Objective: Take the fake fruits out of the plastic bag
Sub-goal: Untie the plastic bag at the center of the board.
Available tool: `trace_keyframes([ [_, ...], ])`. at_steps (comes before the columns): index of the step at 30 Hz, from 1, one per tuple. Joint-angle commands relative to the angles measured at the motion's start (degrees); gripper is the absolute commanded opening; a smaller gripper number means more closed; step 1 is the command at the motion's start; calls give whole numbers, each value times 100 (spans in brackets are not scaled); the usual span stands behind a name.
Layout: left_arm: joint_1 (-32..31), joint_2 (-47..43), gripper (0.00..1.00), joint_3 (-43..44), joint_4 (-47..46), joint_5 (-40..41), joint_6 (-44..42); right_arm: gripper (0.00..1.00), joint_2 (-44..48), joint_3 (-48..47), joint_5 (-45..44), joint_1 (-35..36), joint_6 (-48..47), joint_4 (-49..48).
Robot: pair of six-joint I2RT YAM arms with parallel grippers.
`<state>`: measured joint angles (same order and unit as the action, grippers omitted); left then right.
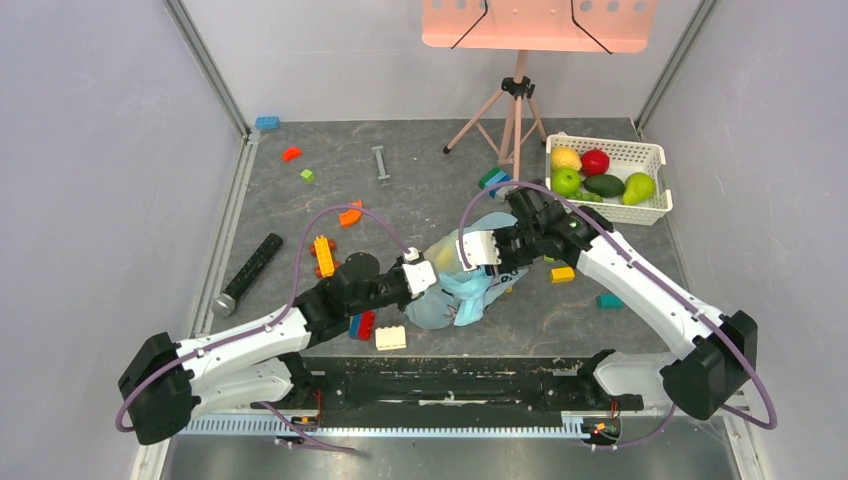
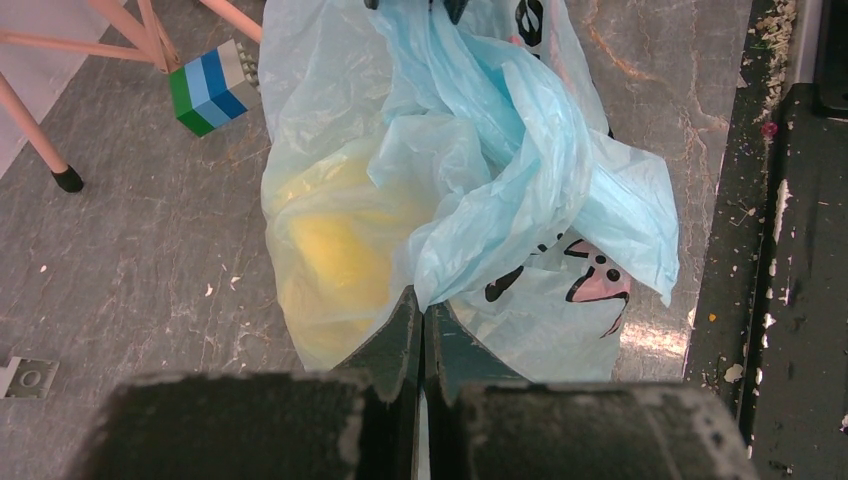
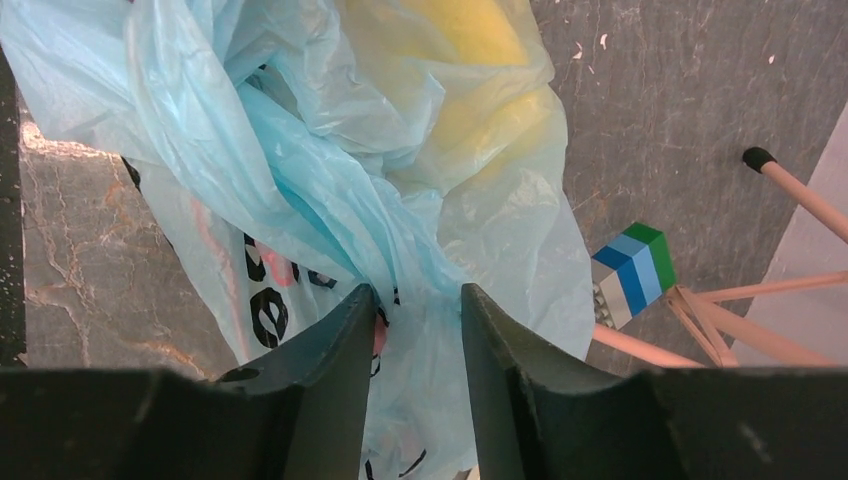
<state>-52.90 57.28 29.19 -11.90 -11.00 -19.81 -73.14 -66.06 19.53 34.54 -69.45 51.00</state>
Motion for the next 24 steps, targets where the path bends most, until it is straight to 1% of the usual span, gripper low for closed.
trace_keyframes([
  [1,-9,-80,2,153,-267,-70,-260,33,99,104,-122,25,267,-290],
  [2,-8,-76,2,153,-264,-53,-256,28,137,151,-157,26,375,-386],
  [5,-7,-100,2,144,-268,20,-226,1,339,348,-227,26,704,-723],
  [8,-8,-125,2,145,-336,217,-127,0,690,712,-412,27,1293,-1400],
  [10,-9,-183,2,108,-482,470,7,0,945,984,-557,18,1958,-1875],
  [13,-9,-302,2,-25,-769,915,269,0,1386,1525,-1124,26,3070,-2844],
  [15,-5,-366,2,-67,-886,1080,392,0,1683,1898,-1357,26,3538,-3344],
  [16,-5,-403,2,-82,-908,1303,430,0,1837,2098,-1464,26,3789,-3640],
  [19,1,-452,2,-97,-928,1526,524,0,2216,2571,-1733,24,4562,-4454],
  [21,-3,-490,2,-129,-926,1698,550,0,2357,2768,-1845,26,5111,-4824],
  [24,4,-576,2,-174,-929,1900,567,0,2436,2903,-2073,26,5799,-5052],
])
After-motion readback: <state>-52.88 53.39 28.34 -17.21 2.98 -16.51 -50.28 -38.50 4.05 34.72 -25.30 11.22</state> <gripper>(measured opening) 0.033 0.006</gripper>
